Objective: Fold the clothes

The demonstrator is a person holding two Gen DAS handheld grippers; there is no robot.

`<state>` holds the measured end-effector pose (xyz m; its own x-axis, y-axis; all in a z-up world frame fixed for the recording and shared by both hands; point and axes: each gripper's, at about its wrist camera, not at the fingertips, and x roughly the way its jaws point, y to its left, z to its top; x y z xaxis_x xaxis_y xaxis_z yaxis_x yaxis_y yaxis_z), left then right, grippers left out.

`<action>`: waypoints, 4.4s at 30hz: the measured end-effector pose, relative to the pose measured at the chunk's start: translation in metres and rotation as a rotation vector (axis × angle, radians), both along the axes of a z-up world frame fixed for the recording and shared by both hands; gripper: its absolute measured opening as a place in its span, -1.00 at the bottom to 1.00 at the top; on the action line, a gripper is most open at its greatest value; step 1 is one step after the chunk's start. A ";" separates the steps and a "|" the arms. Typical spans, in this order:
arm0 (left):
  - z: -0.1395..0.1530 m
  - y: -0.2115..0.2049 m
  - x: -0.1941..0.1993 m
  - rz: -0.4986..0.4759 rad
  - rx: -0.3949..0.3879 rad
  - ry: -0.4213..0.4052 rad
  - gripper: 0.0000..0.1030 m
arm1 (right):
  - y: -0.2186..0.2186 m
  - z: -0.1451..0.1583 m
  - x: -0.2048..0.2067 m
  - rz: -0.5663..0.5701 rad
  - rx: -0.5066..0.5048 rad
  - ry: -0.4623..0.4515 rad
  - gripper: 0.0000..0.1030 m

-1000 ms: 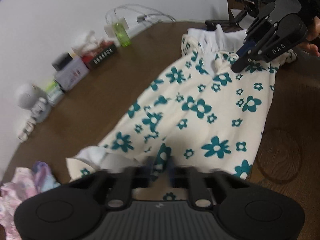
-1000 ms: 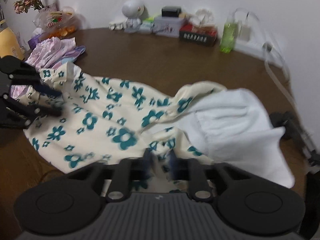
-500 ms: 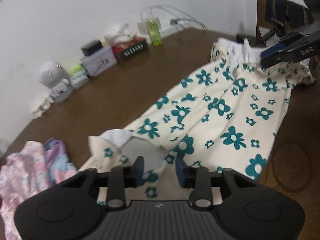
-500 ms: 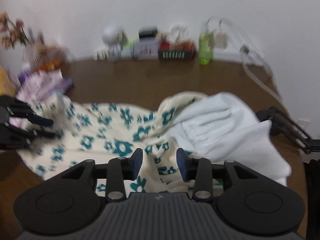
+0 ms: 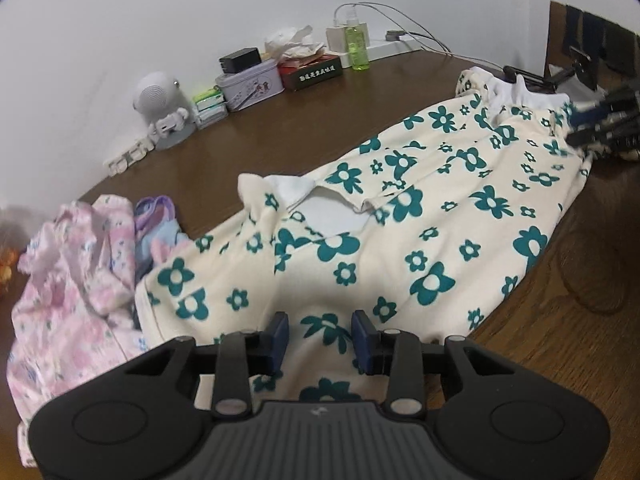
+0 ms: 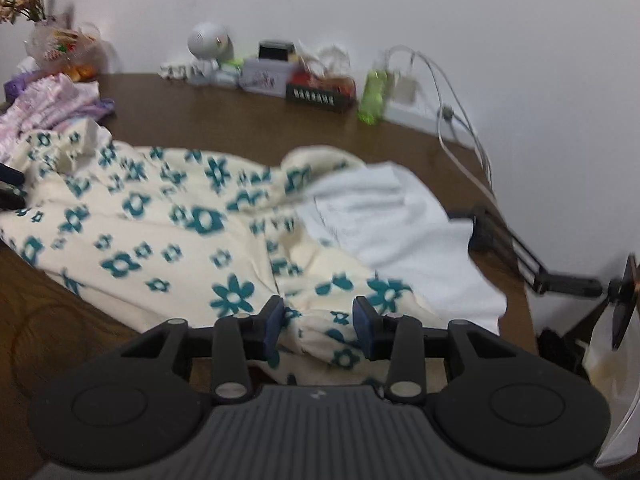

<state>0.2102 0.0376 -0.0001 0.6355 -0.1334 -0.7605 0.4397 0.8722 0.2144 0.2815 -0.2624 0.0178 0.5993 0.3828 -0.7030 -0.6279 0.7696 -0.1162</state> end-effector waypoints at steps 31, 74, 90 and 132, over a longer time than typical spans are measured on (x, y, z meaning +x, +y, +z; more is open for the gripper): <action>0.002 0.025 -0.110 0.054 0.024 -0.023 -0.45 | -0.020 0.005 -0.112 0.079 -0.006 0.130 -0.23; 0.006 0.000 0.085 -0.426 0.123 0.369 0.45 | 0.125 0.013 0.059 0.722 -0.402 0.421 0.44; 0.027 -0.017 0.047 -0.320 0.220 0.228 -0.92 | 0.105 0.037 0.011 0.714 -0.344 0.266 -0.63; 0.007 -0.025 -0.101 -0.318 0.202 -0.022 0.06 | 0.006 0.017 -0.179 0.470 -0.326 -0.186 0.31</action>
<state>0.1093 0.0122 0.0066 0.6031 -0.1753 -0.7782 0.6751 0.6318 0.3809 0.1027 -0.2560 0.0345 0.5417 0.4191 -0.7286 -0.8391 0.3203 -0.4396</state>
